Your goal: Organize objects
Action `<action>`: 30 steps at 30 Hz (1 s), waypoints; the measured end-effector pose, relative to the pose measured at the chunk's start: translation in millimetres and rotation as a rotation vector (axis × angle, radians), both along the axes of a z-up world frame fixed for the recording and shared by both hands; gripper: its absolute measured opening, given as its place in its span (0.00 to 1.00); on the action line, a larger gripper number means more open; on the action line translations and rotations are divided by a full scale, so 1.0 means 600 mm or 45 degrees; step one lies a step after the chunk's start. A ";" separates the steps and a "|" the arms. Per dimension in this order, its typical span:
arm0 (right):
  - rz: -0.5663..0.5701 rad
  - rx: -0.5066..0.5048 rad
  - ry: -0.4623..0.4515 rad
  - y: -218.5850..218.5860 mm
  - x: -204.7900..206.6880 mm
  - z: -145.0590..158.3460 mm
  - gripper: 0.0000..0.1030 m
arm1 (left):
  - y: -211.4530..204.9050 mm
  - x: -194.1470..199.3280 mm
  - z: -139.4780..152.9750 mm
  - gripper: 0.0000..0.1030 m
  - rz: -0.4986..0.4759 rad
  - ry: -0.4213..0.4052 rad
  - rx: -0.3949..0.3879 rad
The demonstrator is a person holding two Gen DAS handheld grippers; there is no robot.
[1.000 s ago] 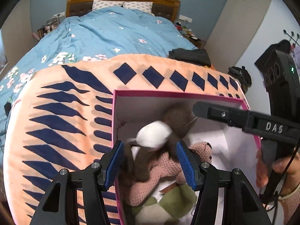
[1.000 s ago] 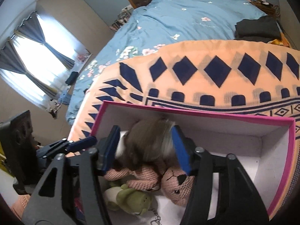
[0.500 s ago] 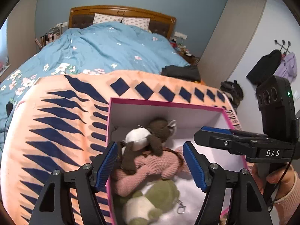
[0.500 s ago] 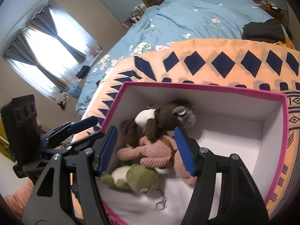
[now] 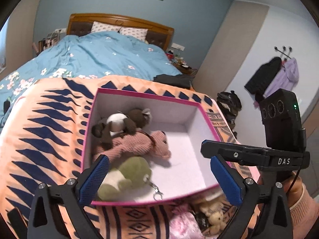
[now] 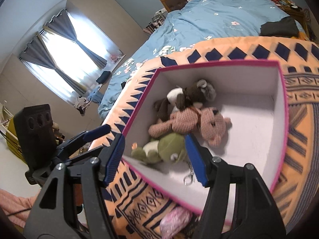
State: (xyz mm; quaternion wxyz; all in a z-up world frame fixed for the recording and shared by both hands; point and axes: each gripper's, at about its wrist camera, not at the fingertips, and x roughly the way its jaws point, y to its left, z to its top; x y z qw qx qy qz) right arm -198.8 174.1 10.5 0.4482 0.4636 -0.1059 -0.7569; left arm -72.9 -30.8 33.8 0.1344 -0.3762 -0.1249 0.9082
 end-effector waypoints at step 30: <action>-0.212 0.159 -0.218 0.167 0.132 -0.117 0.63 | 0.138 0.089 -0.106 0.99 -0.281 -0.234 -0.100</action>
